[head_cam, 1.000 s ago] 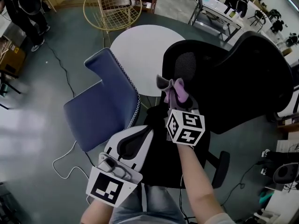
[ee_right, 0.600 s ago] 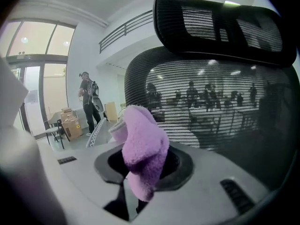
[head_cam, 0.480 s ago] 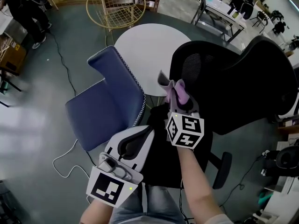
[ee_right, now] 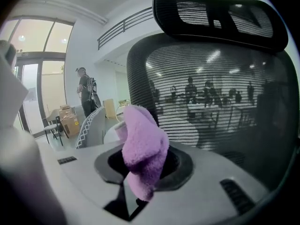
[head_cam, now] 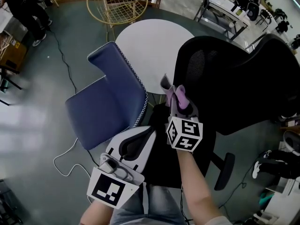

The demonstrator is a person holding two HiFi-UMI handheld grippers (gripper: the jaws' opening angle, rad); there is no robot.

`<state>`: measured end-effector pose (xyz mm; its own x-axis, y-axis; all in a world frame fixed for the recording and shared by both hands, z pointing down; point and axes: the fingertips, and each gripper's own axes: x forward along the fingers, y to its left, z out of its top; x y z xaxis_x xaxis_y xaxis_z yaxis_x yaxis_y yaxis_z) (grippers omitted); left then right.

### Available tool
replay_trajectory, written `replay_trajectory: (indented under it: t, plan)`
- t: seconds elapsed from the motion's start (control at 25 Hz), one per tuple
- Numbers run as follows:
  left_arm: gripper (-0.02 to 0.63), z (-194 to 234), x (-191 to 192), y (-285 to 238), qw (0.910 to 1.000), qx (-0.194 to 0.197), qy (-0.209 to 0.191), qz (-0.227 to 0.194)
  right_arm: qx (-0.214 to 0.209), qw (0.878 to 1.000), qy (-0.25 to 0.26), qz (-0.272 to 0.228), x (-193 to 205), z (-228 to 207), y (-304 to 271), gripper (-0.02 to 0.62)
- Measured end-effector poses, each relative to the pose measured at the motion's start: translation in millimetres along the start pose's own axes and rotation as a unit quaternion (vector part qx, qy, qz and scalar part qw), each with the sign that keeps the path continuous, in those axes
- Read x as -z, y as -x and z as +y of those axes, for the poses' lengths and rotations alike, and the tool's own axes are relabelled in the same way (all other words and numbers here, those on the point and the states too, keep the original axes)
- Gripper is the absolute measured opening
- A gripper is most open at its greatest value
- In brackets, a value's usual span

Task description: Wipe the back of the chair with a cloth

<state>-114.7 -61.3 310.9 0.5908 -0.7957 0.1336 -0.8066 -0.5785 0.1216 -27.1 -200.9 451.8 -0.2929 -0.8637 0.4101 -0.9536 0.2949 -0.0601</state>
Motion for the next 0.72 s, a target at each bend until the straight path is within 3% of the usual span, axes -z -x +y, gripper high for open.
replay_trajectory:
  t: [0.28,0.72]
  plan:
    - [0.012,-3,5,-5,1.0000,0.002,0.000,0.006,-0.004,1.000,0.007,-0.006,1,-1,1,0.107]
    - [0.011,-32,17,-22,0.9997,0.016,-0.003,0.016,0.018,1.000,-0.013,-0.007,14,-49,17,0.107]
